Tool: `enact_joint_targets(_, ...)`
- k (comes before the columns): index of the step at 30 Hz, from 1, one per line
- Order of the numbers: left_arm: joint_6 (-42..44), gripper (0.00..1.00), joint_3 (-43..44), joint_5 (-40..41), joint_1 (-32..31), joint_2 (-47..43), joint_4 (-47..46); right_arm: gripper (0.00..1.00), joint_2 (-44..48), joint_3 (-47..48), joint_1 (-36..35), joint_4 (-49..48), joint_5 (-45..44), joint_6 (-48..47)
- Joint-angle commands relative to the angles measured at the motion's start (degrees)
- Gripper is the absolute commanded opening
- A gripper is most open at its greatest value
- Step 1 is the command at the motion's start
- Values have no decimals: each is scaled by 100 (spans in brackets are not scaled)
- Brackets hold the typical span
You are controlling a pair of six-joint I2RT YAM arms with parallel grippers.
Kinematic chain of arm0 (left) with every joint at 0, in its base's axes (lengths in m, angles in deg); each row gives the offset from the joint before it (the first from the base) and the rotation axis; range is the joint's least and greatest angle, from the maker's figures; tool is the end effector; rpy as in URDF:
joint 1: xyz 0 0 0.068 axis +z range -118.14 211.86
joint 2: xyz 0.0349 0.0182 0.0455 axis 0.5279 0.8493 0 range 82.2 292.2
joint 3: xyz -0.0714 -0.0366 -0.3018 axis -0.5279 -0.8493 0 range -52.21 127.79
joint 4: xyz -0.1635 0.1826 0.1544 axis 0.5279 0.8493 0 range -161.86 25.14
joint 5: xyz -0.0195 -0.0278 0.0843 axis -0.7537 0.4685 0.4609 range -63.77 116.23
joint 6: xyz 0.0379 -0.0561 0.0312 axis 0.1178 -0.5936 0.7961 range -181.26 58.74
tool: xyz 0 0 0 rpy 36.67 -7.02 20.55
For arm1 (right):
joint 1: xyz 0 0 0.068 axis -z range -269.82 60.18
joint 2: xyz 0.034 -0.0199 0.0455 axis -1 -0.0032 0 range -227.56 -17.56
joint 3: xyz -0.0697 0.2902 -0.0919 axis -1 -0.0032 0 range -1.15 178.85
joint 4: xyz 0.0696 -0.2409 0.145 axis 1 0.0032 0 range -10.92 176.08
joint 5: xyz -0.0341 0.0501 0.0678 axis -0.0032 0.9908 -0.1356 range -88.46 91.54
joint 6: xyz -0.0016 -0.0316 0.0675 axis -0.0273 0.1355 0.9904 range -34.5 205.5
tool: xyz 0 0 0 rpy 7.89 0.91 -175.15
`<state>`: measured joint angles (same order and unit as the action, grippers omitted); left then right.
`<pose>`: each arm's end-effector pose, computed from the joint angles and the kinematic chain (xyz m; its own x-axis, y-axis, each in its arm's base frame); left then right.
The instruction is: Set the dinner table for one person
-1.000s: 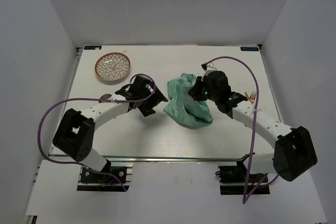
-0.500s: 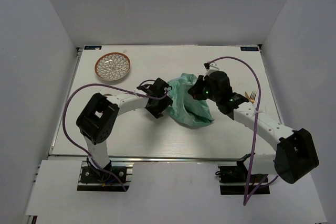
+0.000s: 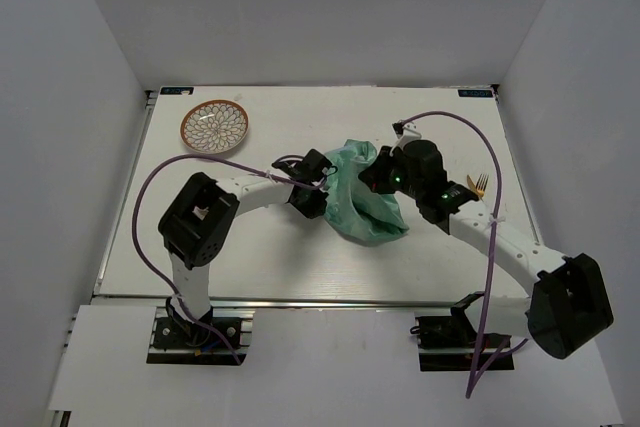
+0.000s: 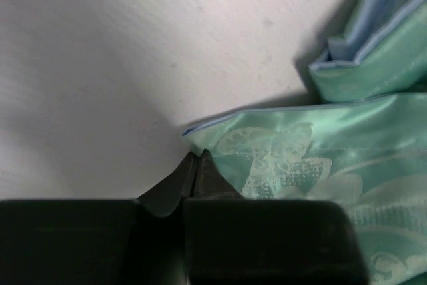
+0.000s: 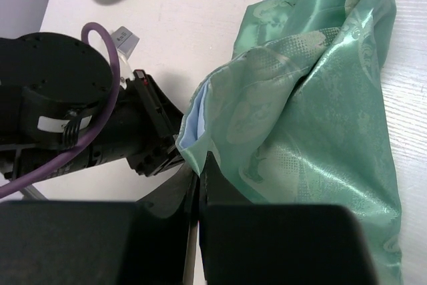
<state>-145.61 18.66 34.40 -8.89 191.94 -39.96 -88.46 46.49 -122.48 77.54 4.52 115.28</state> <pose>0.3235 -0.2671 0.1461 -0.6781 -0.7160 -0.1659 -0.6517 0.6901 -0.3147 0.2705 0.1773 0.2975 -0.5582 0.2313 -0.7968 -0.3484 0.8062 0.4781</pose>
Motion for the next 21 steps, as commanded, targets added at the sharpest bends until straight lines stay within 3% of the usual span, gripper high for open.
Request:
enact_joint_targets(1,-37,6,-161,107,-38,110,159,0,277,-70,23,-250,79,46)
enact_joint_targets(6,94,0,-250,255,-38,-39,-52,0,418,-123,58,-268,352,89)
enact_joint_targets(10,945,0,-30,344,85,-276,-245,0,489,-88,102,-294,563,203)
enact_joint_targets(13,1307,0,643,1088,85,-636,602,0,559,227,146,2,538,256)
enact_joint_targets(15,1500,0,1302,1833,85,-1013,1340,0,760,665,181,467,100,413)
enact_joint_targets(19,1721,0,2147,3005,138,-1997,2336,0,1567,1317,260,2345,-2137,1090)
enact_joint_targets(21,1861,0,2290,3461,138,-2832,2618,0,1911,1633,261,2824,-2547,1301)
